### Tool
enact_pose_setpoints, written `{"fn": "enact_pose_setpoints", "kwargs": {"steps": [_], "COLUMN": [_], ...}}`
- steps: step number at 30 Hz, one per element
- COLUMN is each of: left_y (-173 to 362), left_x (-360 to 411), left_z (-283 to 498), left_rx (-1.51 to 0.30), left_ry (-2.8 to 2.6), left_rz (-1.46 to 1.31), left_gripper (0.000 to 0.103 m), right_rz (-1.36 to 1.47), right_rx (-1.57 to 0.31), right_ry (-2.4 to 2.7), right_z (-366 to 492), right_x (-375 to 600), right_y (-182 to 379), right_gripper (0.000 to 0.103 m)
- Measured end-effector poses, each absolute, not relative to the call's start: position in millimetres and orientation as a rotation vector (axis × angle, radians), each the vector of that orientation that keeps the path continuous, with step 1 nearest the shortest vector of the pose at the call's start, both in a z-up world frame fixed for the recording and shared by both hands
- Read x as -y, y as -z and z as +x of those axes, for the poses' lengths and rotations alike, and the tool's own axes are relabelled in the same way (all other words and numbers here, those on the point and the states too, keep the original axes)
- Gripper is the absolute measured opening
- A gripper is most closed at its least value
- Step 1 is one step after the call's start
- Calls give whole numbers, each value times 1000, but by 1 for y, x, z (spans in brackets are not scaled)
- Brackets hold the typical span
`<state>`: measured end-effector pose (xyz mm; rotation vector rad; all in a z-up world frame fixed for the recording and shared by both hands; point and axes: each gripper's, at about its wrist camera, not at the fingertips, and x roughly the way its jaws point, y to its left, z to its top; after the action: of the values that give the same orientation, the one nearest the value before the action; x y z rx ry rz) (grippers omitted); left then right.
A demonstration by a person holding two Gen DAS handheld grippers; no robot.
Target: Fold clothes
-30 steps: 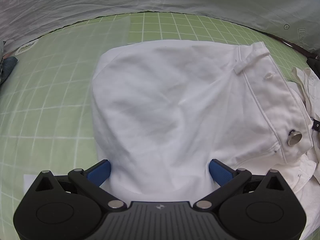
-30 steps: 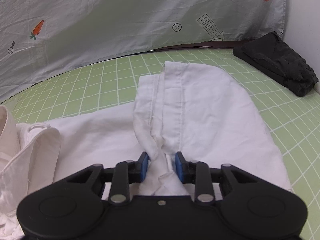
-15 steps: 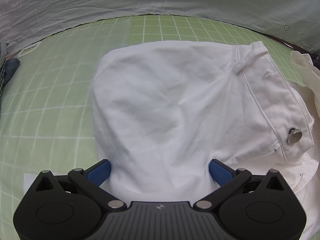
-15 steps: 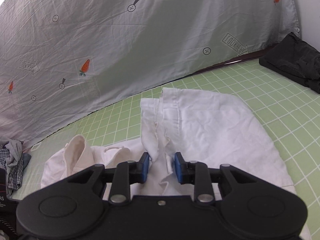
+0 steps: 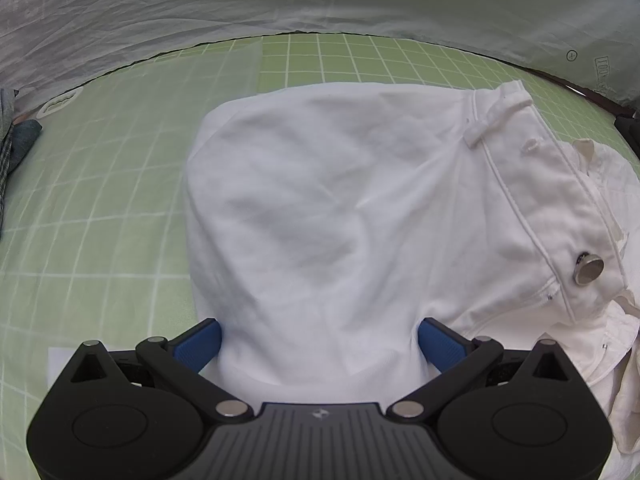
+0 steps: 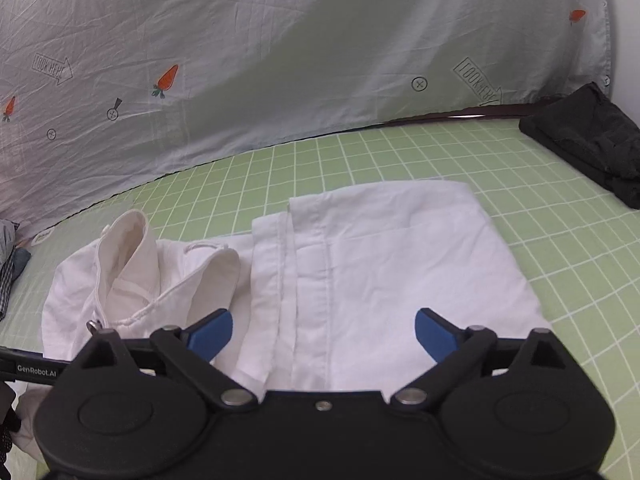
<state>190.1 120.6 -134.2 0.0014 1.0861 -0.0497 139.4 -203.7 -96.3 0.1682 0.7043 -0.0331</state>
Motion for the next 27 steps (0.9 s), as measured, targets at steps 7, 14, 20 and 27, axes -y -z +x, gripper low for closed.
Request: {"fn": "enact_pose_setpoints", "kwargs": {"steps": [7,14,20,27], "left_y": [135,136,135,133], "left_x": [-121,-118,-120,-121], "left_z": [196,194,191,192], "left_rx": [-1089,-1086,-1086,-1091], "left_ry": [50,48,50,51], "left_rz": [9,8,9,7], "left_gripper": [103,103,103,103], "right_rz": [158,166,205,132], "right_rx": [-814,-893,-910,-906], "right_ry": [276,275,261,183], "right_z": [143,138,140,140], "right_x": [266,299,301,289], "right_y": [119,144,151,143], "right_gripper": [103,103,103,63]}}
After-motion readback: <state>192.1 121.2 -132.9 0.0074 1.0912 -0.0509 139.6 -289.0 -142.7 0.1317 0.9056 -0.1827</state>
